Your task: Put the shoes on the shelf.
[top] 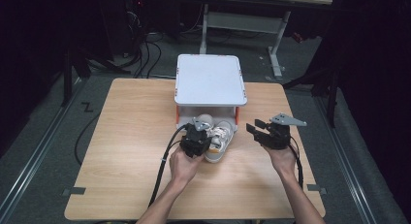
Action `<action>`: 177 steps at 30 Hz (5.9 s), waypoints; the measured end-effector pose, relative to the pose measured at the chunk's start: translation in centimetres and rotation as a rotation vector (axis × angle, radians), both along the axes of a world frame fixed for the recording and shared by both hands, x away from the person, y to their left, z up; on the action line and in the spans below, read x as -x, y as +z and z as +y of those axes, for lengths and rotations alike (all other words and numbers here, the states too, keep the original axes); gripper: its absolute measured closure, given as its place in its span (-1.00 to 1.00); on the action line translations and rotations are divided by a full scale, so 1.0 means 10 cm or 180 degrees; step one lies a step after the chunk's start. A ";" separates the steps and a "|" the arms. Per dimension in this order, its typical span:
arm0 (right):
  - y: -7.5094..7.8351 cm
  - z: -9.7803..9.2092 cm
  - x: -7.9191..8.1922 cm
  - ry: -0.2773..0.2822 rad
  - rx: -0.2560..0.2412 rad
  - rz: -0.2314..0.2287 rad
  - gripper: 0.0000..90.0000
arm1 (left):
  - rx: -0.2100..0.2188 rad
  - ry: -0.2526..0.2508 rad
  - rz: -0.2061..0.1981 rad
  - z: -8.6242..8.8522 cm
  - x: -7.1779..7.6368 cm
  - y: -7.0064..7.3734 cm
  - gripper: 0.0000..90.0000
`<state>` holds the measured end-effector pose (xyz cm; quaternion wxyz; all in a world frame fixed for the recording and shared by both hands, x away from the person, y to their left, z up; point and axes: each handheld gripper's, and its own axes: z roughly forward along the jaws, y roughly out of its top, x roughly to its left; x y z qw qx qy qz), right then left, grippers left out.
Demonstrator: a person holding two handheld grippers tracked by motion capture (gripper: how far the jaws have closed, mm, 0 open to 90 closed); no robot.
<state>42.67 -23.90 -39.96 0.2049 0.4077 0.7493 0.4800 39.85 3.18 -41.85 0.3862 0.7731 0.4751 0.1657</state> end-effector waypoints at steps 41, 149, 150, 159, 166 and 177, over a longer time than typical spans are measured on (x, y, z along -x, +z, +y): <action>0.42 0.89 -0.86 -0.0106 0.0302 -0.0288 -0.08 | -0.0087 0.0416 -0.0033 -0.07 -0.56 -0.16 0.83; 0.41 0.98 -0.98 -0.0147 0.0388 -0.0199 -0.11 | -0.0354 0.1132 0.0013 -0.29 -0.61 -0.48 -0.61; 0.40 0.98 -0.98 -0.0145 0.0386 -0.0198 -0.11 | -0.0351 0.1124 0.0016 -0.28 -0.62 -0.48 -0.60; 0.40 0.98 -0.98 -0.0135 0.0379 -0.0202 -0.11 | -0.0330 0.1230 -0.0025 -0.31 -0.78 -0.51 -0.52; 0.40 0.98 -0.98 -0.0133 0.0386 -0.0218 -0.10 | -0.0225 0.1295 -0.0023 -0.33 -0.86 -0.51 -0.47; 0.39 0.97 -0.98 -0.0132 0.0347 -0.0216 -0.10 | -0.0282 0.0995 -0.0127 -0.13 -0.68 -0.42 -0.46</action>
